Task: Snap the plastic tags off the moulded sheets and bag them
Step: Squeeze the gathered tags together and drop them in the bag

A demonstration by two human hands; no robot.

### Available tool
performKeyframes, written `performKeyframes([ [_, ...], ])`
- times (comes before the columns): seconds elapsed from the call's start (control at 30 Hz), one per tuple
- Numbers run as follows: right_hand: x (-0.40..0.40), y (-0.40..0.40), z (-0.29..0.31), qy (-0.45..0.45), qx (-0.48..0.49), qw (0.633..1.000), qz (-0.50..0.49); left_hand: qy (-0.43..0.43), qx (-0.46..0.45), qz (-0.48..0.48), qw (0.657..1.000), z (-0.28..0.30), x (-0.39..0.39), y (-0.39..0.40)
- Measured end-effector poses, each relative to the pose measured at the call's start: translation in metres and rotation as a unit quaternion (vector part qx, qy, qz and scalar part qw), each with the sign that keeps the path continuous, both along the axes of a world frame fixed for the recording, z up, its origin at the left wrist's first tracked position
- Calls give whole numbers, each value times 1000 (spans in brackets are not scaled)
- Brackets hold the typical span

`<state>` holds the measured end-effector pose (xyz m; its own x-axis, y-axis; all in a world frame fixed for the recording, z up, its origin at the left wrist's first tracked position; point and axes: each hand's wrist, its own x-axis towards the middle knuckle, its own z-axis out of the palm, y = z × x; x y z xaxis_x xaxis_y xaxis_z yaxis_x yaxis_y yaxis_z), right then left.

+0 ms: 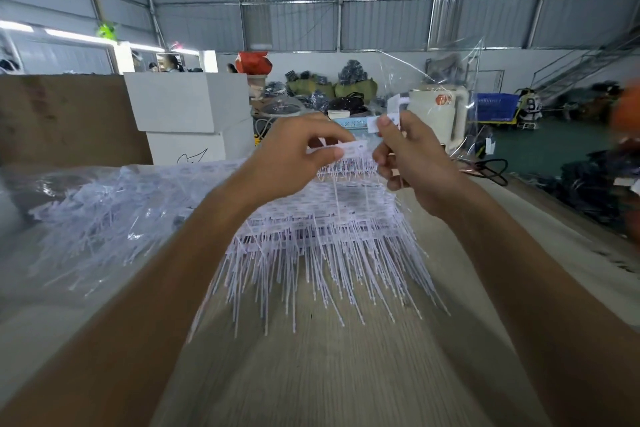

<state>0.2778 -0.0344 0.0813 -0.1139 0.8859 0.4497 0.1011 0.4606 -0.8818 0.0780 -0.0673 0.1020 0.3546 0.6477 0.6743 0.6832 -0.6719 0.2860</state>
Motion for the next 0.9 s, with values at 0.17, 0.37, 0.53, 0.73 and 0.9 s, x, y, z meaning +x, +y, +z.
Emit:
performKeyframes([
  [0.17, -10, -8, 4, -20, 26, 999, 7, -65, -11, -2, 998, -1, -4, 0],
  [0.37, -9, -19, 10, -75, 64, 994, 50, -101, -5, -19, 995, -5, 2, 1],
  [0.53, -5, -19, 8, -91, 68, 992, 60, -109, -10, -11, 994, -6, -1, 5],
  [0.73, 0, -17, 9, -104, 69, 990, 61, -86, -31, 37, 995, -11, -4, 9],
  [0.9, -5, -20, 11, -138, 145, 979, 34, -113, -36, 33, 992, -7, 0, 7],
])
